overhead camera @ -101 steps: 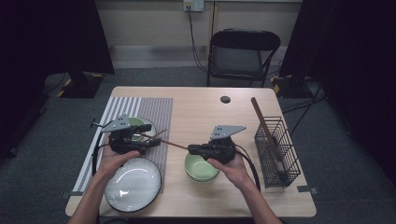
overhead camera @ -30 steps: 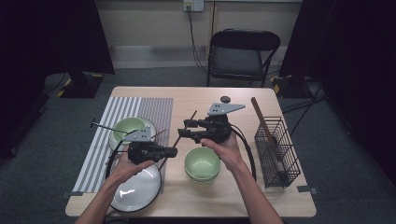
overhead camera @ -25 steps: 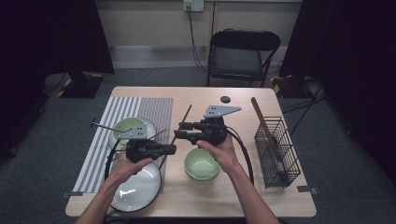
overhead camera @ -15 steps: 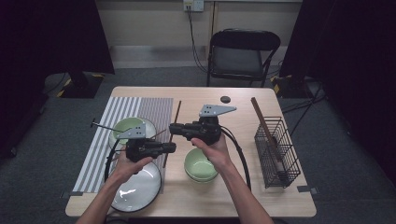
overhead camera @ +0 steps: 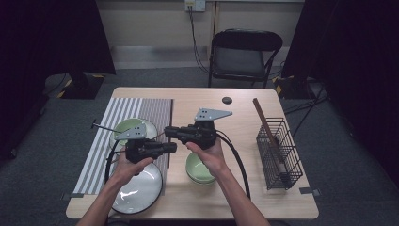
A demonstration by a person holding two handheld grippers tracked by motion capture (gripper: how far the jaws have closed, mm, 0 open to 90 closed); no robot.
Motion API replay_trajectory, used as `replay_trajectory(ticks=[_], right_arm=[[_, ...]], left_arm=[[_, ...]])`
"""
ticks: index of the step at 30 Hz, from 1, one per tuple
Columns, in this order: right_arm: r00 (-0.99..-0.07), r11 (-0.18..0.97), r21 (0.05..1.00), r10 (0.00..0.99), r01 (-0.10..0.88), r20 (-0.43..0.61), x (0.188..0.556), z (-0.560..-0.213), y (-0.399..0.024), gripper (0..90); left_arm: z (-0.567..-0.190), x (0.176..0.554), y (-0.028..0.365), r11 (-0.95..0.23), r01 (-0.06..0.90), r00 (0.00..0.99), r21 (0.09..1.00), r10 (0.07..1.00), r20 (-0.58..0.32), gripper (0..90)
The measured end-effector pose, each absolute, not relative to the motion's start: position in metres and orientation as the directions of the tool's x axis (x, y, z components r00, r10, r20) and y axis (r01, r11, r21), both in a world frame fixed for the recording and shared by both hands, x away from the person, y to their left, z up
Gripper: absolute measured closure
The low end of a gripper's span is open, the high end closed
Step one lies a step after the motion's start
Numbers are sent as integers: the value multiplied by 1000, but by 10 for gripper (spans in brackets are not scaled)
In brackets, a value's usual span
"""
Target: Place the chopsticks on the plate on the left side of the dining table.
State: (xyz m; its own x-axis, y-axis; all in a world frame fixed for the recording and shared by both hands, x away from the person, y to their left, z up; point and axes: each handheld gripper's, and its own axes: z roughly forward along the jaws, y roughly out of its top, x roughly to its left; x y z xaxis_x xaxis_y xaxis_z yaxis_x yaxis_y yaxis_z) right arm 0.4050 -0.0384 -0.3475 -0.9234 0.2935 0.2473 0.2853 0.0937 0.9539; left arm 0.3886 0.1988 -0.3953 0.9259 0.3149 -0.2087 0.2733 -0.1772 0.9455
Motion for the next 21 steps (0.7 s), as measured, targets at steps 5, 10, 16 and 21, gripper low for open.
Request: replay_trajectory(ticks=[5,10,16,21], right_arm=[[-924,112,954,304,278,234,406,-342,-36,855],[-918,100,955,318,280,236,408,-334,-37,856],[-912,86,954,329,287,245,410,-328,-41,857],[-912,93,955,334,282,237,411,-329,-37,857]], left_arm=[[-396,389,198,-164,274,924,948,318,-212,842],[-399,391,201,-167,285,917,944,333,-218,808],[-399,391,202,-169,284,918,944,333,-216,831],[-399,390,199,-179,283,915,942,346,-209,834]])
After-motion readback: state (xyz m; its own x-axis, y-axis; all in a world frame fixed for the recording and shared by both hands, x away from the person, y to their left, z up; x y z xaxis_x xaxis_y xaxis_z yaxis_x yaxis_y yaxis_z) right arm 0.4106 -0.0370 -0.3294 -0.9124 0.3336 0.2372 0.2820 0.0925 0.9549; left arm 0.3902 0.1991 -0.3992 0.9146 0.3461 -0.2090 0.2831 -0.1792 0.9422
